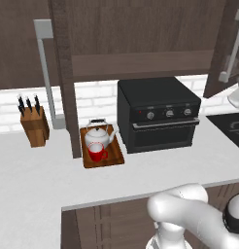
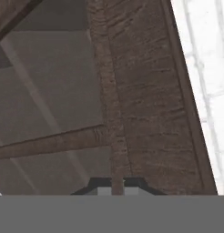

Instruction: Pick the kettle from the counter and place it on the tray. Then pick the mug from the cabinet and place it on the tray. Then close the cabinet doors.

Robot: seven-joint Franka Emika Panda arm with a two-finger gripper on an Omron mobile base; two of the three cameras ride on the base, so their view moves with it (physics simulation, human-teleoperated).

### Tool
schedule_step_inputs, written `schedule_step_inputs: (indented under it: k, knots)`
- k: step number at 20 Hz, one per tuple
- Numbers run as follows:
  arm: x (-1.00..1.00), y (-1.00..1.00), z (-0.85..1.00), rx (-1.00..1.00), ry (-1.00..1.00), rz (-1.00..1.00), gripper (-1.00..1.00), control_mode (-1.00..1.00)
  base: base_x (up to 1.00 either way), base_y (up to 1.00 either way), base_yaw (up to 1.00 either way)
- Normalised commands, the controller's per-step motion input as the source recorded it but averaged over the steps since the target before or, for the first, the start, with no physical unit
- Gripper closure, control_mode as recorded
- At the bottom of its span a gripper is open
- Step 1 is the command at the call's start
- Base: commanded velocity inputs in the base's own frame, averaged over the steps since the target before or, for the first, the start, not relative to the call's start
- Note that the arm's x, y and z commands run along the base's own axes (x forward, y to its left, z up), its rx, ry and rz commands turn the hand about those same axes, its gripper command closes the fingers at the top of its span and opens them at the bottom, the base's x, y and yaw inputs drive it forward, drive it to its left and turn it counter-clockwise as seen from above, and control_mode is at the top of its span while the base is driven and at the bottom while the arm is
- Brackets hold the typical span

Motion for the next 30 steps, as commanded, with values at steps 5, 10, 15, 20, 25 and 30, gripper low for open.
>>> schedule_step_inputs:
  k: [5, 10, 15, 20, 25, 30]
  knots:
    - [0.24, 0.21, 0.63, 0.00, 0.06, 0.00, 1.00, -1.00, 0.00, 0.00, 0.00]
    - [0.20, 0.11, 0.78, 0.00, 0.13, 0.00, 1.00, -1.00, 0.00, 0.00, 0.00]
    - [0.37, 0.23, 0.68, 0.00, 0.13, 0.00, 1.00, -1.00, 0.00, 0.00, 0.00]
    - [0.61, 0.40, 0.38, 0.00, 0.17, 0.00, 1.00, -1.00, 0.00, 0.00, 0.00]
    - [0.70, 0.67, -0.08, -0.03, 0.14, 0.00, 1.00, -1.00, 0.00, 0.00, 0.00]
    - [0.56, 0.81, -0.05, 0.00, 0.03, 0.00, 1.00, -1.00, 0.00, 0.00, 0.00]
